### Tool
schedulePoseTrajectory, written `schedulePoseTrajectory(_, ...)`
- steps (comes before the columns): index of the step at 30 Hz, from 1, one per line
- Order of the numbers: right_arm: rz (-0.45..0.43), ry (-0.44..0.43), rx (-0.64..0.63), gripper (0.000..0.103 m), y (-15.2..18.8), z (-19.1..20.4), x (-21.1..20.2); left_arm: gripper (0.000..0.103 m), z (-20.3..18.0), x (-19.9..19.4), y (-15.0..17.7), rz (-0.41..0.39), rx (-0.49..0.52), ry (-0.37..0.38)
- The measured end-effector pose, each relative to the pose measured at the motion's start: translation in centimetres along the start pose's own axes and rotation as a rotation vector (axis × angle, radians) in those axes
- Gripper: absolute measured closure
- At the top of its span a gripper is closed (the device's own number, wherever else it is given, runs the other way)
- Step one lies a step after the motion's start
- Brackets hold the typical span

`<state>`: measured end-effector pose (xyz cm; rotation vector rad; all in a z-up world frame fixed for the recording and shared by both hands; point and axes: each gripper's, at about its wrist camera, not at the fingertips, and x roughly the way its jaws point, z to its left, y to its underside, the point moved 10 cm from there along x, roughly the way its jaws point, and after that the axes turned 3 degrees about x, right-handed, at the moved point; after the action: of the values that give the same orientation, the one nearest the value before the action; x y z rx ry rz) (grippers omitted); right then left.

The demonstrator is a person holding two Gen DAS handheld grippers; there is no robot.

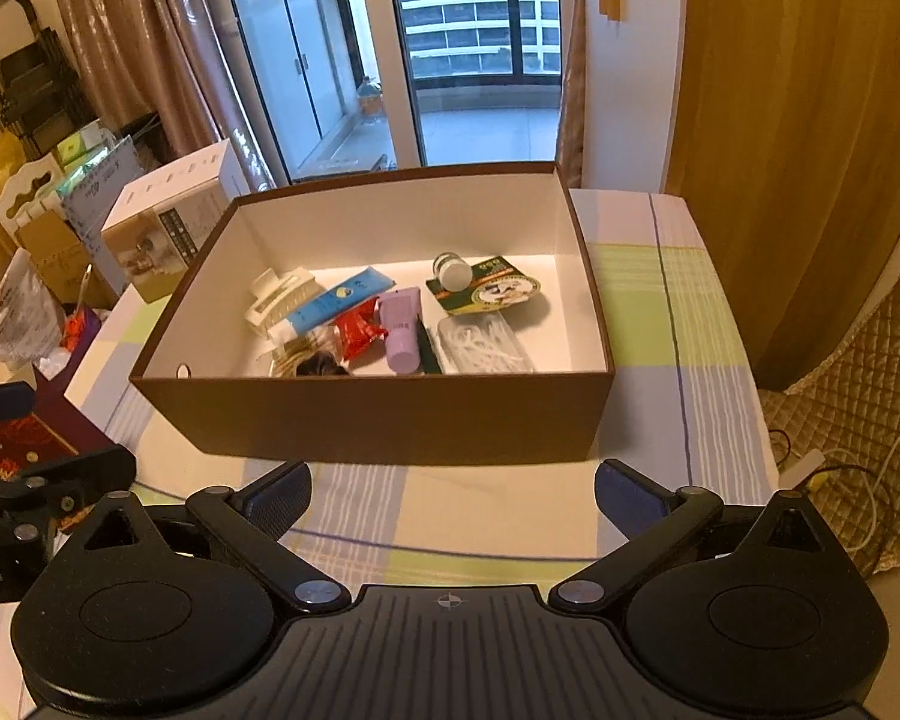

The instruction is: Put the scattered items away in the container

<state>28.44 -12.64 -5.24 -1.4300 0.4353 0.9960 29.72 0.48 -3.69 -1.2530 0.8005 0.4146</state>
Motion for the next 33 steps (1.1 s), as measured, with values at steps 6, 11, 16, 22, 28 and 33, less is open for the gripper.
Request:
schedulePoseTrajectory(6, -0.006, 0.012, -0.012, 0.0, 1.2, 0.1, -0.8, 0.01, 0.2, -1.2, 0.8, -0.014, -0.022, -0.019)
schedulePoseTrajectory(11, 0.004, 0.012, -0.018, 0.0, 2.6, 0.4, -1.1, 0.005, 0.7, -2.1, 1.4, -0.035, -0.022, -0.075)
schedulePoseTrajectory(16, 0.011, 0.026, -0.031, 0.0, 3.3, 0.6, -1.4, 0.005, 0.6, -2.6, 2.3, -0.029, -0.04, -0.062)
schedulePoseTrajectory(22, 0.003, 0.039, -0.048, 0.0, 3.7, 0.7, -2.1, 0.005, 0.4, -3.2, 2.9, -0.034, -0.048, -0.06)
schedulePoseTrajectory(28, -0.005, 0.044, -0.066, 0.0, 4.0, 0.9, -2.6, 0.005, 0.4, -3.5, 3.2, -0.04, -0.063, -0.076)
schedulePoseTrajectory(33, -0.012, 0.041, -0.078, 0.0, 4.6, 1.1, -3.2, 0.005, 0.2, -3.9, 3.6, -0.044, -0.068, -0.085)
